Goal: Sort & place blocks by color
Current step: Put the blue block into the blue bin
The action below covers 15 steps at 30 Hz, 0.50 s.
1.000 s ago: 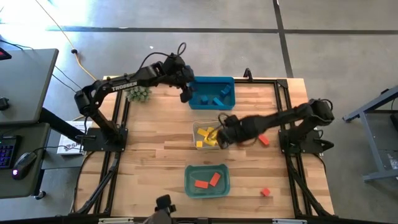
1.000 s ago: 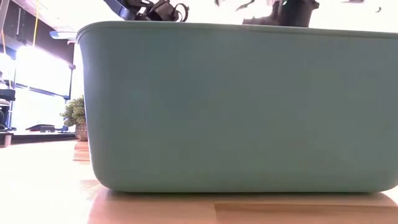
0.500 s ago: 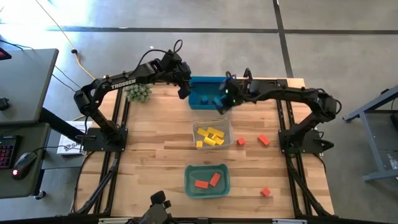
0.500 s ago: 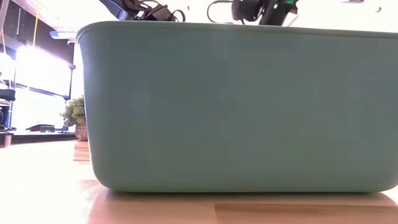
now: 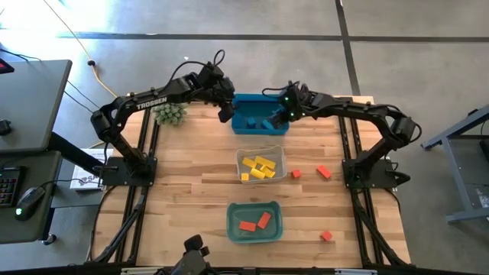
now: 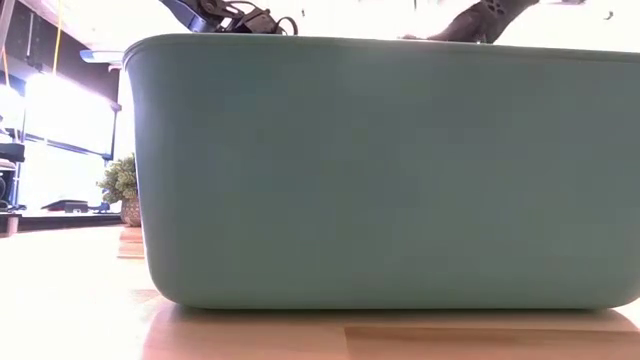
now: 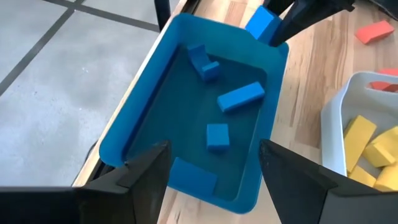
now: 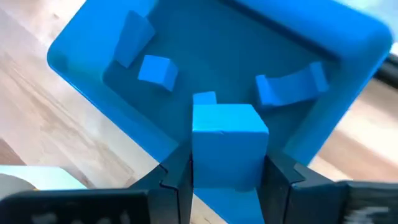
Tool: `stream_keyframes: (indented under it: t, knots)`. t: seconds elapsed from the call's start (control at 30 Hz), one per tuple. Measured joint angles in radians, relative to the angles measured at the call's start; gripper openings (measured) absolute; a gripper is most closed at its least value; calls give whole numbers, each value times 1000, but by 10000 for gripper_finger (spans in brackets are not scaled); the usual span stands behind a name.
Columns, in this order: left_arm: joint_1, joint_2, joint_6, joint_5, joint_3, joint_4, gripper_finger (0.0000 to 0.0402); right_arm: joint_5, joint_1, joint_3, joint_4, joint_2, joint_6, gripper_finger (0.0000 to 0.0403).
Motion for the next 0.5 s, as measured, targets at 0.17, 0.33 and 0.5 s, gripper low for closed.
stream_keyframes:
  t: [0.17, 0.33, 0.5]
  knots:
    - [0, 1, 2, 0, 0, -12, 231, -43, -11, -69, 73, 0, 45, 106]
    - [0, 1, 2, 0, 0, -9, 231, -50, -12, -105, 79, 0, 73, 106]
    - [0, 1, 2, 0, 0, -9, 231, -42, -12, -111, 81, 0, 75, 123]
